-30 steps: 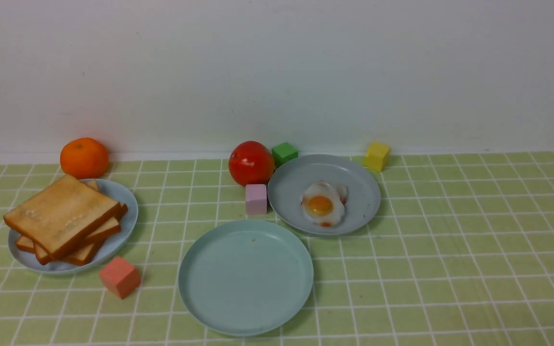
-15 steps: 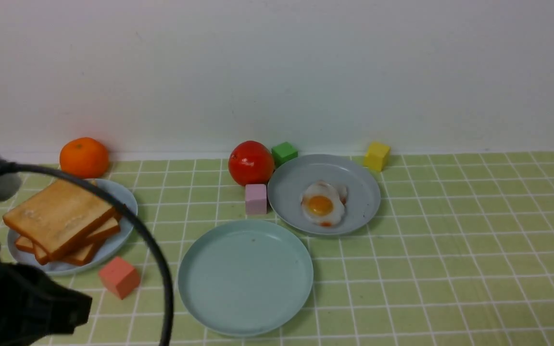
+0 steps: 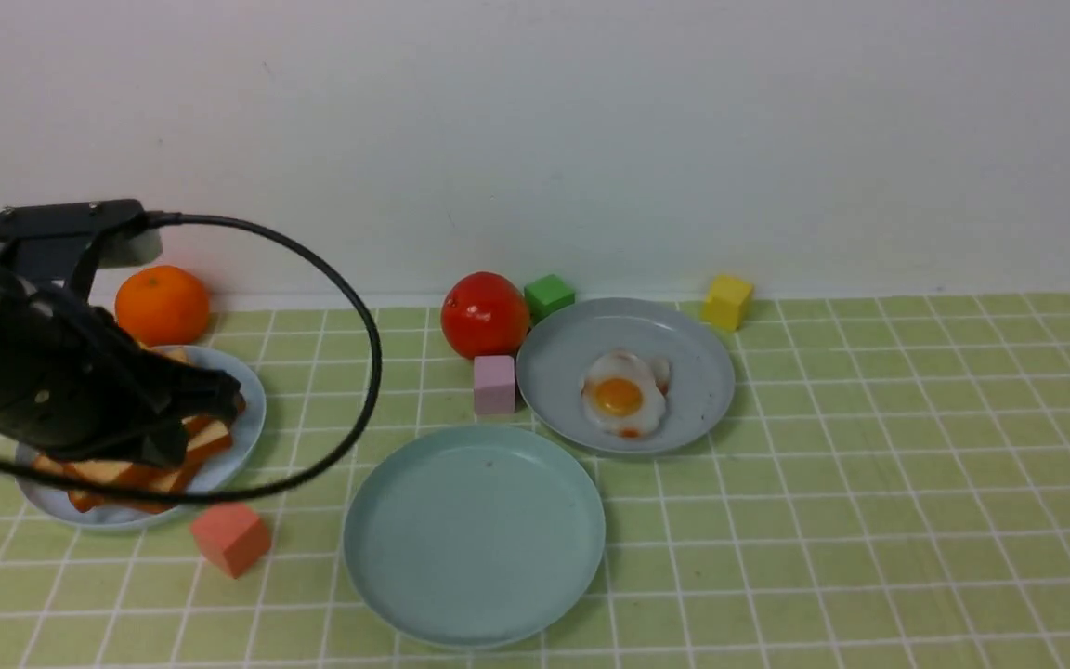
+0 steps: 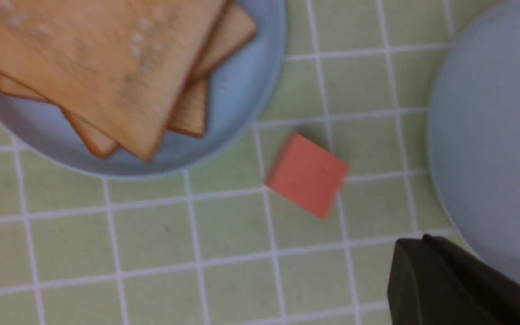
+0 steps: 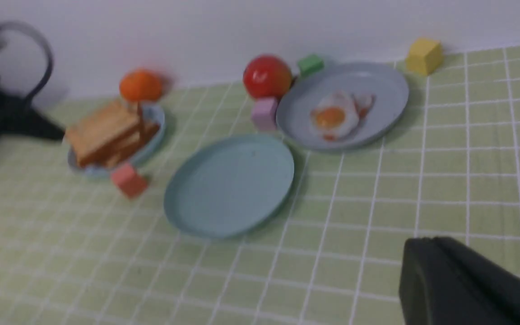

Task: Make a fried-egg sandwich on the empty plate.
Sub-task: Use the left arm to grab a slice of bread

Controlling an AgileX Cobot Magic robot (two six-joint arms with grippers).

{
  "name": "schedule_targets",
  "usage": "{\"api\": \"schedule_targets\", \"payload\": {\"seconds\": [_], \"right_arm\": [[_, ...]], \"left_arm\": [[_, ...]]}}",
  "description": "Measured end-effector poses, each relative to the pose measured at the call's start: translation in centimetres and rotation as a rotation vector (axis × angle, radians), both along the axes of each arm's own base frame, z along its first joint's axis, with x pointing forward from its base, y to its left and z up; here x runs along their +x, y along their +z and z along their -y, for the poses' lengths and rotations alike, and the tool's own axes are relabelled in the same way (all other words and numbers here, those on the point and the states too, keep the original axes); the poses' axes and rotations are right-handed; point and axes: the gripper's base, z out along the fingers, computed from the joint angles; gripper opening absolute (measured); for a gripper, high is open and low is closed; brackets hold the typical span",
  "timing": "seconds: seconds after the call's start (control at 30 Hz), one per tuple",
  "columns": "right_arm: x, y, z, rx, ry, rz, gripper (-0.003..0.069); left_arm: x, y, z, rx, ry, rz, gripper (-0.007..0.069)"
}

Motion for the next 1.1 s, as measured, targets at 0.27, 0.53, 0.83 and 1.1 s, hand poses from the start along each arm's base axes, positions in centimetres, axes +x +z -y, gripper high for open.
{"api": "schedule_targets", "payload": {"seconds": [0.27, 0.53, 0.83, 1.1], "right_arm": [[0.6, 5.0, -0.8, -0.138, 0.206, -0.04, -0.001], [1.0, 5.2, -1.0, -0.204, 0.275, 0.014, -0.0005], [1.1, 5.3, -1.0, -0.201, 0.272, 0.029, 0.0003], [1.1, 5.3, -1.0, -0.201, 0.272, 0.029, 0.0007]], "left_arm": [[6.4, -2.7, -1.8, 0.112, -0.083, -0.036, -0.0011], [10.8, -4.4, -1.8, 0.242, -0.253, 0.054, 0.0233], [12.1, -7.0, -2.0, 0.29, -0.283, 0.049, 0.0429], [12.2, -8.6, -2.3, 0.343, -0.325, -0.015, 0.0435]]}}
